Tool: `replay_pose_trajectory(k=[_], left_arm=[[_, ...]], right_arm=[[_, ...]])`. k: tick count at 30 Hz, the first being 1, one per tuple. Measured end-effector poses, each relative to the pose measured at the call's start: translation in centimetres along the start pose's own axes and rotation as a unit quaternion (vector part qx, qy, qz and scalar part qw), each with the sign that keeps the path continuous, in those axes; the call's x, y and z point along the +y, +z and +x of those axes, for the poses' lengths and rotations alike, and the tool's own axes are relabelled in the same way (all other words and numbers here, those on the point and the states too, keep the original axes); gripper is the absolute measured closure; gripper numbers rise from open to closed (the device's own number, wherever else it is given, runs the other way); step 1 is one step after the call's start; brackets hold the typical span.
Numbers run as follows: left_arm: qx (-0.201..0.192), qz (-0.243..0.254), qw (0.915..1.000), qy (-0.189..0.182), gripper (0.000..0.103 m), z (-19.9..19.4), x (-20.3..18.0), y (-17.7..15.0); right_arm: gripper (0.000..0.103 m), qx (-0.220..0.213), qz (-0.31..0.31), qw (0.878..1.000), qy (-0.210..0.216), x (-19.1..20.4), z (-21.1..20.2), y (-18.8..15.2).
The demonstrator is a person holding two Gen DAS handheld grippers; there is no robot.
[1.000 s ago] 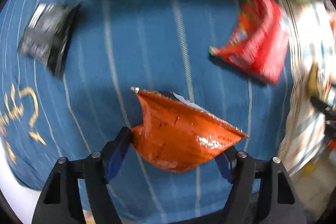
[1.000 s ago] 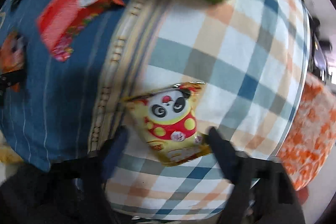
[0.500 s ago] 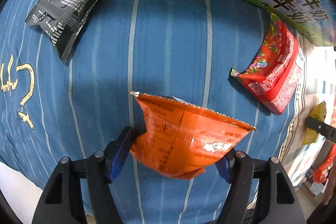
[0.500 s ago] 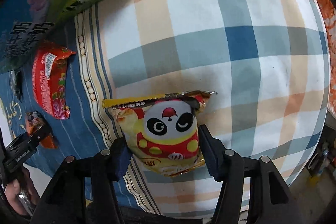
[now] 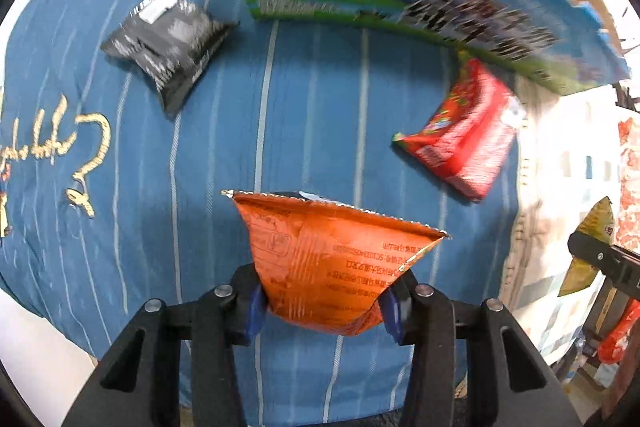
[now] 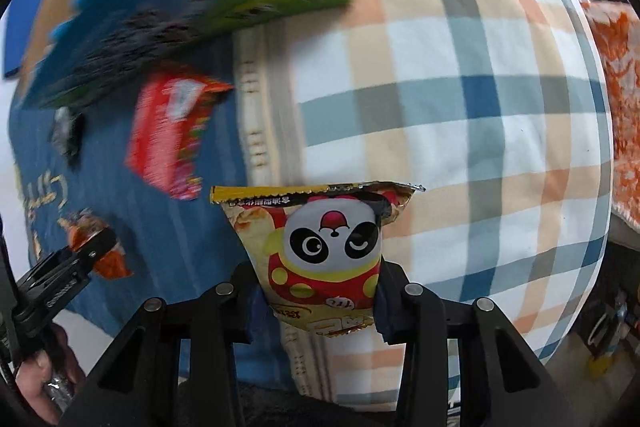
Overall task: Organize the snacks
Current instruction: 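Grasp the orange chip bag with the left gripper while the right grasps the yellow panda bag, then lower both bags into the box beside the packs and open both grippers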
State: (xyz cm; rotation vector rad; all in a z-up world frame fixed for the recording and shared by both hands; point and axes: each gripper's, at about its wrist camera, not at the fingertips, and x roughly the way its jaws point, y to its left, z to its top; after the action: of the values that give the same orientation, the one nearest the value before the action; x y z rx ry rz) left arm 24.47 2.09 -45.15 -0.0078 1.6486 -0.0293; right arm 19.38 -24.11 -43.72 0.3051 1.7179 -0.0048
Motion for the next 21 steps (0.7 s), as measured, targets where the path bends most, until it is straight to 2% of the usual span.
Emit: replay_pose_trajectory(k=[7,8,10,11,16,21], left_arm=[[-0.062,0.024,0.9978,-0.004,0.06,-6.0,-0.1,-1.3],[-0.073,0.028,0.9969,-0.005,0.06,-7.1,-0.3,-1.5],[-0.098,0.037,0.9945,-0.004,0.06,-9.6,-0.8,-1.6],[-0.107,0.04,0.9935,-0.006,0.06,-10.5,-1.1,-1.6],[-0.16,0.054,0.9855,-0.011,0.06,-15.2,-4.1,-1.6],[-0.197,0.059,0.9785,-0.02,0.06,-19.1,-4.3,-1.3]], right_arm=[[0.059,-0.042,-0.047,0.998,0.026,4.6,-5.9,-2.5],[0.059,-0.049,-0.054,0.997,0.029,4.4,-7.3,-1.4],[0.059,-0.068,-0.065,0.995,0.029,5.3,-9.2,-2.1],[0.059,-0.075,-0.07,0.994,0.029,5.9,-10.5,-0.9],[0.059,-0.117,-0.091,0.989,0.026,8.6,-14.7,-2.0],[0.06,-0.146,-0.098,0.984,0.029,9.5,-16.5,-1.3]])
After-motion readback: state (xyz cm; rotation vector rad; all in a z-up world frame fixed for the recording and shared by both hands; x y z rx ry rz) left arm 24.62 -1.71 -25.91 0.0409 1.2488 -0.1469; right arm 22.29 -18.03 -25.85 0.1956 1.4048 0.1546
